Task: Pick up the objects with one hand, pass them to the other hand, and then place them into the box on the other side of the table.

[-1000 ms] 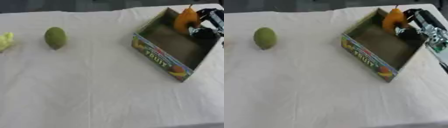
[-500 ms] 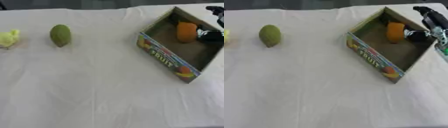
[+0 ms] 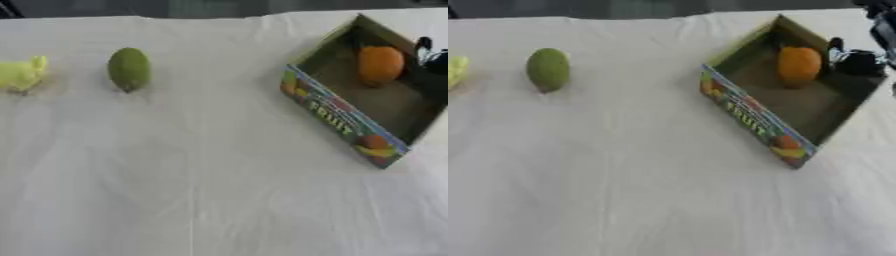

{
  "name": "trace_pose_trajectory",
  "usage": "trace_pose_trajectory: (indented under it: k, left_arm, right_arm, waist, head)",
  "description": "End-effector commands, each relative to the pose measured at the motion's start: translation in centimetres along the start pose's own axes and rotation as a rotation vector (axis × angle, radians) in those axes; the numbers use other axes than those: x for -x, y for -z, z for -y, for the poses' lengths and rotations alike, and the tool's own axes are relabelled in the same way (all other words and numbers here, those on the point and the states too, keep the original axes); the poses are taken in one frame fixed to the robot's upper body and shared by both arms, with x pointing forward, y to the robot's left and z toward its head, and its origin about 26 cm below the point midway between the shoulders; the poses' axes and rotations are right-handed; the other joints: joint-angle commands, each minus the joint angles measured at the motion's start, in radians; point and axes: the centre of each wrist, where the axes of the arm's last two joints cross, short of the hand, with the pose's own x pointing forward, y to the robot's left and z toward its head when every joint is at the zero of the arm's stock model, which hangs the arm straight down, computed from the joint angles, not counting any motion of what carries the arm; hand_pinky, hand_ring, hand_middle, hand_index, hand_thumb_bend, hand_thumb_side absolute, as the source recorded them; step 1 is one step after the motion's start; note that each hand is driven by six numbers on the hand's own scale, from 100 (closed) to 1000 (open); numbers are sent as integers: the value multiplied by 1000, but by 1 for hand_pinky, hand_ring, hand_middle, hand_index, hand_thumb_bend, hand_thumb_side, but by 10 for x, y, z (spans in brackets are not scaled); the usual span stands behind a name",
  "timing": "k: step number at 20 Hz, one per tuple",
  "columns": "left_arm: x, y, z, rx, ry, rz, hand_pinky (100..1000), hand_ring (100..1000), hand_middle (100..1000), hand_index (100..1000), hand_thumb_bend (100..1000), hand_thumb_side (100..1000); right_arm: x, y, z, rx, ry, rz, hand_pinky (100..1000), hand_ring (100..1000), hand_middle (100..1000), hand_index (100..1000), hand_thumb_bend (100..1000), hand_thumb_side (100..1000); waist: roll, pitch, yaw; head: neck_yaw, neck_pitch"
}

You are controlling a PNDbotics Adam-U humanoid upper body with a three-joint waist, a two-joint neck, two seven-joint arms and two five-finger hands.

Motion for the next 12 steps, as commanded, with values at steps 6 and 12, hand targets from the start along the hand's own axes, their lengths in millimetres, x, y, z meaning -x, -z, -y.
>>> trace_pose_trajectory:
  k: [6, 12]
  left_arm:
    - [-6, 87, -29, 430, 171, -71, 637, 713, 685, 800, 917, 338]
    - [4, 132, -11, 619, 336, -242, 706, 744, 705, 813, 999, 271]
  right_arm:
    - [-58, -27, 17, 116, 360, 176, 1000, 934, 985, 1000, 100, 346]
    - [-64, -35, -9, 41, 467, 236, 1000, 928, 985, 1000, 100, 343]
  waist:
    - [0, -18, -14]
    - [-5, -7, -29]
  head:
    - [60, -24]
    - [100, -45]
